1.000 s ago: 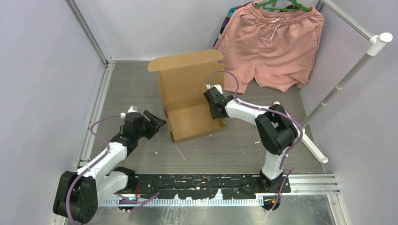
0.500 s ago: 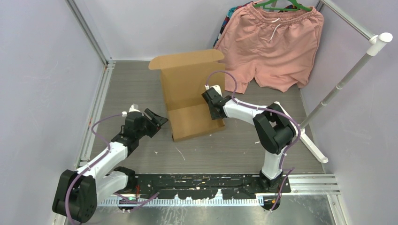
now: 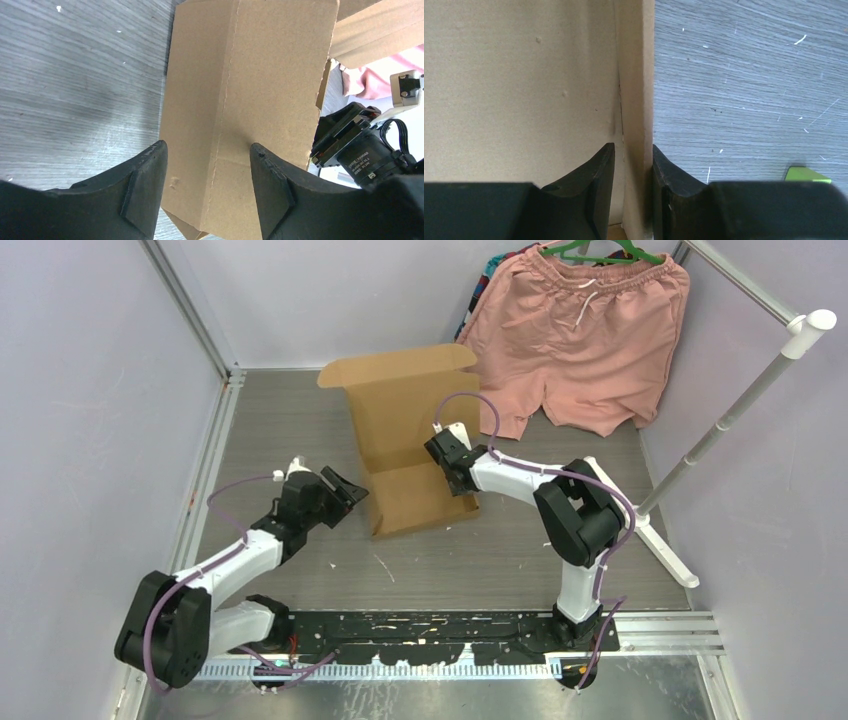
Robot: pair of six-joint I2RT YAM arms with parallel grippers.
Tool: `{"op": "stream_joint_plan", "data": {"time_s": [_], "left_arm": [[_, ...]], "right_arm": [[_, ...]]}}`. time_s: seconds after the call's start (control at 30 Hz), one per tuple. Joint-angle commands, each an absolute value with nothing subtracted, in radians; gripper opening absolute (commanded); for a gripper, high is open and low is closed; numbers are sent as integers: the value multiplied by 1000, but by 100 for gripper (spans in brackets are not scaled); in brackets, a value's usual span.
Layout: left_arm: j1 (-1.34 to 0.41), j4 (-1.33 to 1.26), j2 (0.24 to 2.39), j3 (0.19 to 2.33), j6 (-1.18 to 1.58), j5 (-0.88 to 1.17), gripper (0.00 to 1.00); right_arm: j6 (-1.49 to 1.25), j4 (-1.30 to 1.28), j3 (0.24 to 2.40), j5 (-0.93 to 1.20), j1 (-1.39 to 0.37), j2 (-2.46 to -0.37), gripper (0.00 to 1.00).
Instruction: Fold the paper box
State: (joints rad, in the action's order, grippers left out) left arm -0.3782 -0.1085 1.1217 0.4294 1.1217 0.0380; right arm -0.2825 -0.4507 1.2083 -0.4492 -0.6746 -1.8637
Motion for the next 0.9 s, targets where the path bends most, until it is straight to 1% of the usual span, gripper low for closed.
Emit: {"op": "stream_joint_plan", "data": {"time_s": [0.0,0.43,0.67,0.87], "left_arm": [[-420,-174,1166,504,1099,34,63],[-472,-36,1368,676,1000,8,62],[-517,39,1484,783,946,-47,62],[-530,81,1546,831,903,-77,62]], "right_arm": [[-286,-434,1250,-423,-716,-1874,35],[-266,-432,1249,-435,-740,-1890,34],[-256,-435,1255,-437,-748,-1896,34],[-247,-433,1252,-434,-748,-1901,33]]}}
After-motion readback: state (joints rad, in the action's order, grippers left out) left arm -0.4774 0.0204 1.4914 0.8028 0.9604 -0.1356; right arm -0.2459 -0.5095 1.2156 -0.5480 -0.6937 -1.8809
